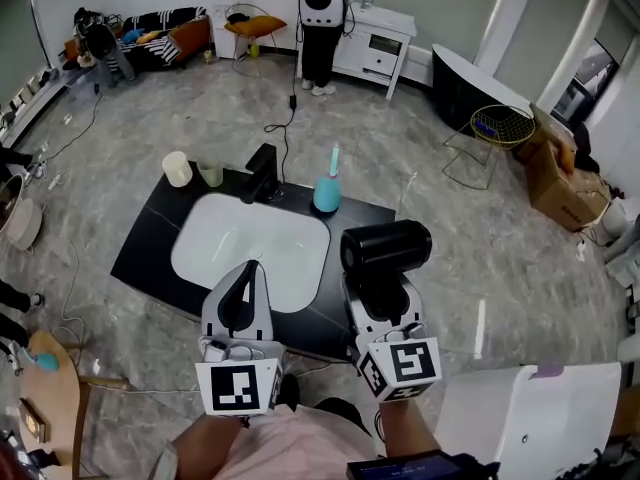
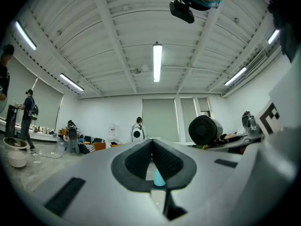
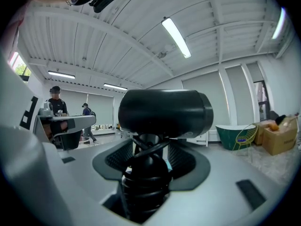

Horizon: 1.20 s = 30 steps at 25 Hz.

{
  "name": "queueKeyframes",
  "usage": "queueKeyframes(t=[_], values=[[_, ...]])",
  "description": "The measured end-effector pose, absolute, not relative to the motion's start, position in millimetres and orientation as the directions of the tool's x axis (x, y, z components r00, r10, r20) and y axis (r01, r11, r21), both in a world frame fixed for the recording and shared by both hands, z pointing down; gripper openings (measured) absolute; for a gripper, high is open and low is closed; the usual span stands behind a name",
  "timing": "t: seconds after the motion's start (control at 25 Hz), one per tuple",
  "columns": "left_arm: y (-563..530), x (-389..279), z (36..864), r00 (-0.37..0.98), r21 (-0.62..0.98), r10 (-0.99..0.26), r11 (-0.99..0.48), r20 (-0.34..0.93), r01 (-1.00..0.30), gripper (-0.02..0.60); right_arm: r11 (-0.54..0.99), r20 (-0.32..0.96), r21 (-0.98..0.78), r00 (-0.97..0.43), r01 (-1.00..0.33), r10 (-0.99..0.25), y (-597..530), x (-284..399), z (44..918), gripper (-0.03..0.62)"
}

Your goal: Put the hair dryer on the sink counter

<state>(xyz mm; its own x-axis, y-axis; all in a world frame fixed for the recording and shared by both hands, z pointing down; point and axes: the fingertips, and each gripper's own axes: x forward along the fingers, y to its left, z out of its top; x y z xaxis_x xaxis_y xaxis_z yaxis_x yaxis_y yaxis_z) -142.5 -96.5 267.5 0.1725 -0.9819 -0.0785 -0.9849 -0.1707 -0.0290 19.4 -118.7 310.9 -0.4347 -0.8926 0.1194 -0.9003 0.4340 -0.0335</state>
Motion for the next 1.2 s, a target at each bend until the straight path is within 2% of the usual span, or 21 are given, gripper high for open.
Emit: queueKeyframes(t=[0.36, 1.2], values=[[-111.9, -150.3, 271.9, 0.194, -0.028, -0.977, -0.192, -0.084, -0.981, 0.009, 0.414, 0.128, -0.025, -0.414, -0.910, -0.901, -134.9, 12.0, 318.4, 0.242], [-139.7, -130.6, 312.4, 0.208, -0.015, -0.977, -0.209, 0.035, -0.978, 0.009, 0.386, 0.295, -0.081, -0.392, -0.919, -0.871, -152.5, 31.5, 398.4, 0.242]])
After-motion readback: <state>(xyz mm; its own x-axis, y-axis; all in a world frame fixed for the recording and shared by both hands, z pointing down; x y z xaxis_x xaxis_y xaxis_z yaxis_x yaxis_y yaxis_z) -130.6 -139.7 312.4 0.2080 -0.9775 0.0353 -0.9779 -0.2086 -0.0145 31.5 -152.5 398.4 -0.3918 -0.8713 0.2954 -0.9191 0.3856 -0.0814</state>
